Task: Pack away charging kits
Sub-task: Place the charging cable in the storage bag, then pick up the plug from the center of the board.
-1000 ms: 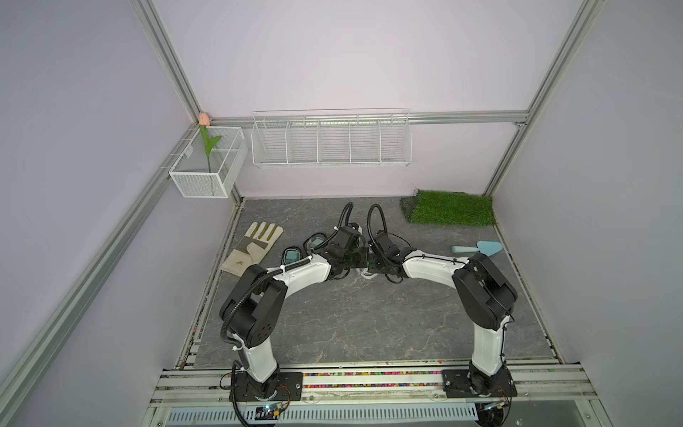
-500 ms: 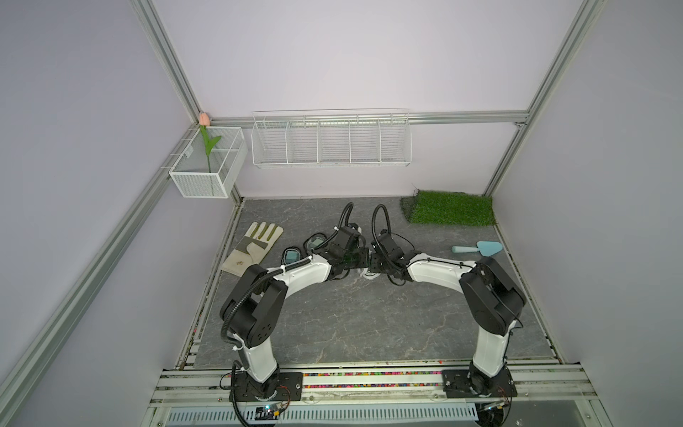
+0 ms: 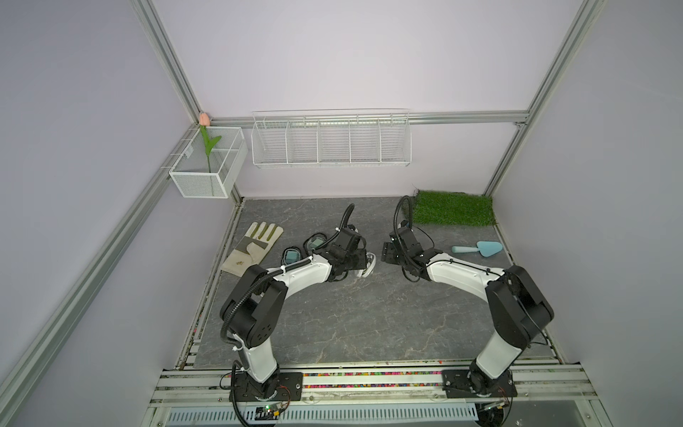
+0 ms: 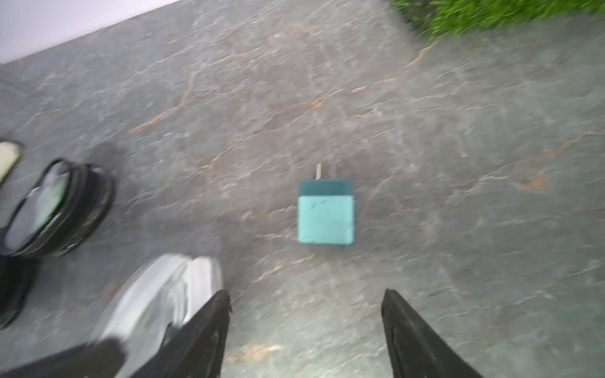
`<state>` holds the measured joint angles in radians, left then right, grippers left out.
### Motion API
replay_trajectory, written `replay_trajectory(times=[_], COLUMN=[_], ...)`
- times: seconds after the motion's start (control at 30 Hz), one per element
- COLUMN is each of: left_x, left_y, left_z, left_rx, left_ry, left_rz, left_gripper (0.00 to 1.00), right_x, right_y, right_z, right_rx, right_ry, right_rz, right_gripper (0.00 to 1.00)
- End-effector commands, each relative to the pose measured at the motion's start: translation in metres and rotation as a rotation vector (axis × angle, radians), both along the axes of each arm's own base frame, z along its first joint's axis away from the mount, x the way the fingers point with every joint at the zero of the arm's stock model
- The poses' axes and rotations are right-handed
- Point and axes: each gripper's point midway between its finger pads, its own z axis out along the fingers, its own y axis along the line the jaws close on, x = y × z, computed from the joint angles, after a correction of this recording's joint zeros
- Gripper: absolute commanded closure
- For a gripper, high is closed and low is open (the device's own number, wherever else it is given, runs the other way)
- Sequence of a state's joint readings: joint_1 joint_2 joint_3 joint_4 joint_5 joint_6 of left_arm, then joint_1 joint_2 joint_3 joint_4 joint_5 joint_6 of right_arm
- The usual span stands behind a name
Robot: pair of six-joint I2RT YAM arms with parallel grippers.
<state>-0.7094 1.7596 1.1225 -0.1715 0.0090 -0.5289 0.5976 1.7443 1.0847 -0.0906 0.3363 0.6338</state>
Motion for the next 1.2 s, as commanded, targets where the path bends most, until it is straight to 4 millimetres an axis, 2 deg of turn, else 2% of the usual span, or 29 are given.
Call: replay_trajectory(times=[0.0,0.17,0.37,0.43,0.6,0.77,0.97,1.17], left_x=[0.002,0.002,0.003,0.003,0.003,0.003,0.004,0.005], left_y=[0.008,0.01,0.008,0.007,0.005,0.003,0.001,-0.002], left_z=[0.03,0.032,0.022,0.021,0.019,0.015,0.016,0.017], left_rx=[0.033,0.056,0.068,0.068,0.063,0.063,0.055,0.042], left_ry=[-0.047,-0.046,-0.031,-0.028,-0.027,-0.02,-0.023,-0.023], left_rz=[0.032,0.039,0.034,0.032,0.024,0.02,0.014,0.003], left_gripper=[1.0,1.0,1.0,1.0,1.0,1.0,1.0,1.0], right_x=[0.011,0.026,0.039,0.042,0.045,0.044,0.033,-0.003], right_y=[-0.006,0.002,0.008,0.008,0.005,0.001,0.008,0.018], right_z=[-0.022,-0.041,-0.057,-0.06,-0.067,-0.069,-0.058,-0.01], right_rx=[-0.054,-0.069,-0.076,-0.088,-0.118,-0.142,-0.086,0.026], right_ry=[0.041,0.077,0.1,0.104,0.116,0.119,0.112,0.022], right_rz=[-0.023,-0.019,-0.011,-0.016,-0.027,-0.034,0.021,0.123], right_gripper=[0.24,0.21,0.21,0.24,0.42,0.53,0.63,0.66])
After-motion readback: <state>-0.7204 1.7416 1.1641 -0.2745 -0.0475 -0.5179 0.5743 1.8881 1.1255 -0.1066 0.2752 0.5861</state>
